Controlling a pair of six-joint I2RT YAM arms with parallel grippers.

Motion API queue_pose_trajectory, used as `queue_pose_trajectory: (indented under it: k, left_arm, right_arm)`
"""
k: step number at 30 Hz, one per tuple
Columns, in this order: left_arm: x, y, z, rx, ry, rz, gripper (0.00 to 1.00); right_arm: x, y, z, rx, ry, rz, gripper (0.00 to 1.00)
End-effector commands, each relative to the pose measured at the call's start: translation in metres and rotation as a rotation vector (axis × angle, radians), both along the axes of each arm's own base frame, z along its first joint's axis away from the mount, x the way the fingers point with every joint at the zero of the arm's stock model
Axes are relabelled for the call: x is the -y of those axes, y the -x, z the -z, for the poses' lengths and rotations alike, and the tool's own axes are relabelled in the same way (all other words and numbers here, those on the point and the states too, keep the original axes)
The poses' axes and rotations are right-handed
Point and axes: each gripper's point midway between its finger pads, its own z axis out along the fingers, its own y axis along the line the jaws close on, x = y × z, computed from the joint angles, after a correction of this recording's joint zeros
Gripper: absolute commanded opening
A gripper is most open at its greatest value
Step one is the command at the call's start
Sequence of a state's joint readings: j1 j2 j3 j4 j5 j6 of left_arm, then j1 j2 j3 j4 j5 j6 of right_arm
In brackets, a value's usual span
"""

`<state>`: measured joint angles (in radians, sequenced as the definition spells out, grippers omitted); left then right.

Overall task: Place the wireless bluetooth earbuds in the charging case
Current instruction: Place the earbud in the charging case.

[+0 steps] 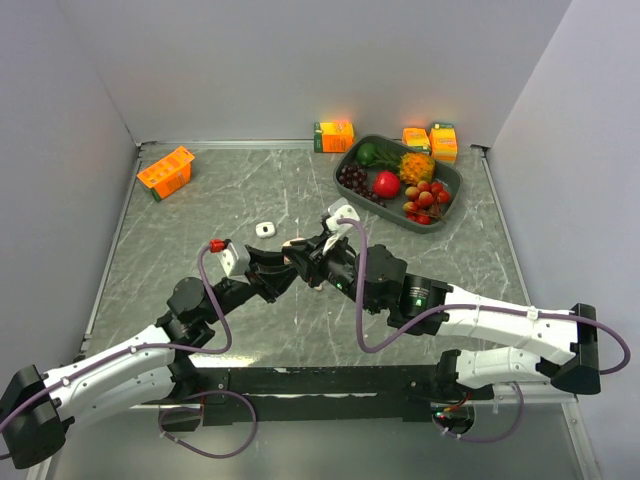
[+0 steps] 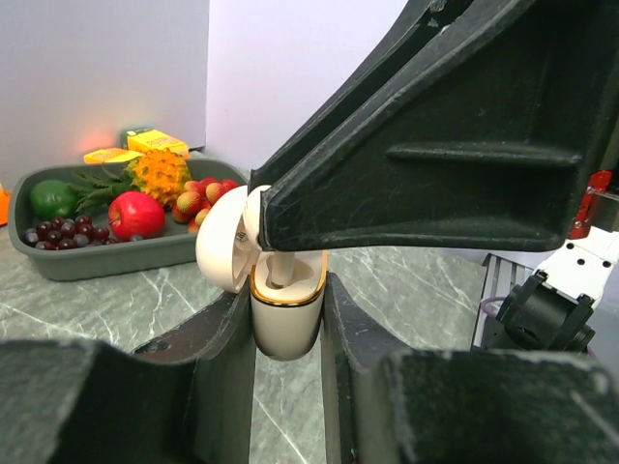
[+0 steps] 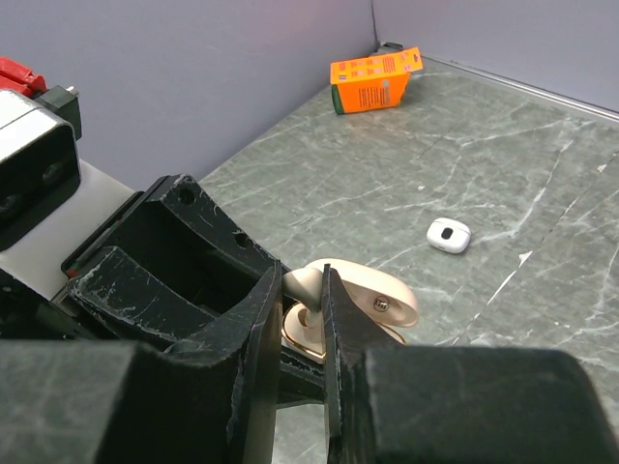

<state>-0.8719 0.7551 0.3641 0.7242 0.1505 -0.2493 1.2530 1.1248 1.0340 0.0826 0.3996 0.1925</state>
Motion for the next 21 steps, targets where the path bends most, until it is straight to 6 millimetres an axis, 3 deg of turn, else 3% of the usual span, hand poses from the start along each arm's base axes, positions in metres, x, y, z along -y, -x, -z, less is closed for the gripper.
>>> queue_pose_trajectory:
  k: [1, 13, 16, 19, 21]
  left_arm:
    - [-0.005, 0.005, -0.029, 0.050, 0.067, -0.001, 0.01]
    - [-0.005, 0.004, -0.027, 0.046, 0.063, -0.004, 0.01]
    - [-0.006, 0.004, -0.027, 0.046, 0.065, -0.005, 0.01]
    - [-0.006, 0.003, -0.026, 0.043, 0.061, -0.010, 0.01]
    - [-0.007, 0.003, -0.026, 0.042, 0.061, -0.013, 0.01]
  right_arm:
    - [-0.001, -0.001, -0.023, 0.018, -0.045, 0.011, 0.00]
    - [-0.004, 0.001, -0.021, 0.012, -0.016, -0.004, 0.02]
    - [-0.003, 0.001, -0.021, 0.013, -0.011, 0.000, 0.17]
    - [0.002, 0.000, -0.026, 0.016, -0.024, 0.019, 0.44]
    - [0.006, -0.001, -0.033, 0.021, -0.038, 0.029, 0.52]
